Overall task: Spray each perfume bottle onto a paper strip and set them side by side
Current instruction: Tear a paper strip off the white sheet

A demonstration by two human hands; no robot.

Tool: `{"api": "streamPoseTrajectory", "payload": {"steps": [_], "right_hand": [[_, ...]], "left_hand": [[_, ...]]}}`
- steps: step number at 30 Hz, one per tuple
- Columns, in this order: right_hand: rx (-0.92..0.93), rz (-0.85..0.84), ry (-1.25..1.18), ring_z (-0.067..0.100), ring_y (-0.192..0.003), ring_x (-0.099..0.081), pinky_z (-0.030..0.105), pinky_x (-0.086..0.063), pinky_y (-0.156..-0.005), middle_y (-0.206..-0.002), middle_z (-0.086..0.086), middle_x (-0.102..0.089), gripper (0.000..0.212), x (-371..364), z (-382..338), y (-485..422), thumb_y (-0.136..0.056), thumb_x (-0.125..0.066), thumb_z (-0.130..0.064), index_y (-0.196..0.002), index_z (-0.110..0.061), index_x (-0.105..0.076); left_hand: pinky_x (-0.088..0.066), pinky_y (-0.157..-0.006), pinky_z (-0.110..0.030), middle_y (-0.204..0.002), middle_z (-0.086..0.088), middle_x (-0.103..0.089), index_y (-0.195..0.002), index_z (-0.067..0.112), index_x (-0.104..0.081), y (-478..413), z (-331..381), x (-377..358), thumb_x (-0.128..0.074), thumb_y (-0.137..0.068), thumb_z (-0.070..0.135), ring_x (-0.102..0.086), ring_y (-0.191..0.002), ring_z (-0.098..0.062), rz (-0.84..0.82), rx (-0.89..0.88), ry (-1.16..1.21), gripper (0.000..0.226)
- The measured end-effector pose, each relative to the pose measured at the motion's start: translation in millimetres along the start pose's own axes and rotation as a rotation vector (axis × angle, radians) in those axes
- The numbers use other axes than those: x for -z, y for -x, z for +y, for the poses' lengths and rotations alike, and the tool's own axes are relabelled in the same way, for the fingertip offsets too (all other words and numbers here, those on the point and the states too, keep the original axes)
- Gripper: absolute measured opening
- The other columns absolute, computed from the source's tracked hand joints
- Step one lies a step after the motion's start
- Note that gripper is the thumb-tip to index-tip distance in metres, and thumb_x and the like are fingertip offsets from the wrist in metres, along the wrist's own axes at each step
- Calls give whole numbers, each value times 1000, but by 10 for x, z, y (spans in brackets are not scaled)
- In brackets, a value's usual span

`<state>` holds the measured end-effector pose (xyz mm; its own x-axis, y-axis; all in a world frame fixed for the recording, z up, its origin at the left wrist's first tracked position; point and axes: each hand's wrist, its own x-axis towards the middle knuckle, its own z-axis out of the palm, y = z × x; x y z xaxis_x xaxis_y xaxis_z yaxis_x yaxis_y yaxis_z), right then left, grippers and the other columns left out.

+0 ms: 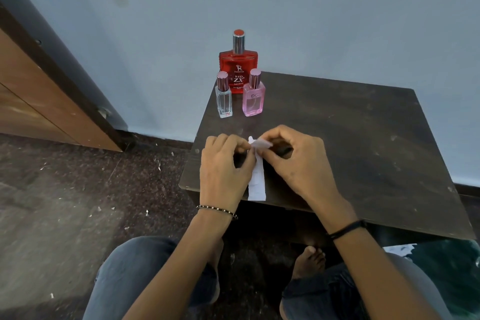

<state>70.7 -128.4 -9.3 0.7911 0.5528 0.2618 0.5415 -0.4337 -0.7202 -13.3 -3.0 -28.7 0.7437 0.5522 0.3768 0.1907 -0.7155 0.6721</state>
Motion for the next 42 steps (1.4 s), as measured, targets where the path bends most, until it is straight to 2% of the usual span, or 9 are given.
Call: {"api": "streamPoseTrajectory", "payload": {"steps": [3, 9, 15, 20, 28, 31, 35, 38, 42], "right_hand": [[130, -1, 181, 15, -85, -68, 32, -56, -71, -95, -6, -76, 12, -59, 8, 33, -92, -70, -22, -102, -23, -77], [15, -8, 221, 19, -76, -69, 43, -58, -70, -85, -2, -75, 19, -63, -12, -7, -97, -60, -38, -101, -23, -72], [-151, 20, 103, 10, -78, -73, 36, -58, -81, -85, -7, -79, 12, 27, -40, -36, -95, -68, -29, -100, -19, -74], [-424, 119, -299, 1, -73, -76, 29, -62, -85, -79, -5, -80, 8, 149, 21, -65, -95, -70, -22, -101, -17, -73], [-316, 138, -356, 0, -89, -74, 27, -60, -88, -91, -12, -79, 13, 186, -36, -47, -91, -75, -29, -104, -27, -77], [-177, 138, -285, -1, -101, -70, 23, -57, -95, -104, -12, -77, 19, 156, -82, -31, -91, -74, -14, -108, -22, -78], [-21, 104, -191, 1, -112, -67, 17, -53, -95, -115, -10, -74, 37, 90, -126, 26, -88, -63, 5, -115, -18, -76], [-29, 96, -167, -1, -112, -65, 10, -49, -94, -115, -12, -73, 36, 47, -139, -7, -92, -60, 2, -115, -20, -75], [-162, 222, -114, -6, -101, -65, 9, -53, -86, -113, -15, -71, 24, 15, -129, -212, -96, -66, -17, -118, -25, -70]], "left_hand": [[-47, -70, -38, -80, 3, -65, -84, 16, -74, 21, -67, -9, -77, -84, 19, -54, -83, -20, 15, -92, -105, 4], [-44, -64, -40, -82, -2, -65, -87, 13, -78, 62, -91, 2, -70, -93, 23, -59, -79, -25, 67, -297, -293, 14], [-43, -64, -37, -78, -2, -62, -79, 12, -77, 44, -61, 12, -67, -94, 23, -59, -76, -26, 90, -325, -325, 21], [-46, -65, -40, -76, -2, -62, -77, 11, -78, 33, -37, -10, -69, -92, 21, -59, -77, -25, 96, -284, -302, 19], [-46, -65, -12, -81, 4, -70, -95, 14, -77, -63, 267, 50, -66, -95, 23, -61, -68, -9, 19, 118, 206, 14], [-49, -60, -20, -66, 0, -71, -83, 18, -78, -127, 394, 43, -56, -98, 45, -57, -51, -3, -81, 404, 474, 39], [-53, -50, -34, -66, -9, -71, -75, 11, -75, -169, 405, 22, -62, -96, 43, -59, -44, -15, -79, 466, 640, 40], [-60, -59, -50, -61, -1, -65, -81, 9, -76, -196, 297, -1, -60, -100, 33, -63, -48, -15, -57, 472, 690, 34], [-57, -62, -44, -54, 4, -56, -82, 9, -73, -199, 214, 10, -57, -100, 38, -60, -41, -12, -44, 487, 648, 37]]}}
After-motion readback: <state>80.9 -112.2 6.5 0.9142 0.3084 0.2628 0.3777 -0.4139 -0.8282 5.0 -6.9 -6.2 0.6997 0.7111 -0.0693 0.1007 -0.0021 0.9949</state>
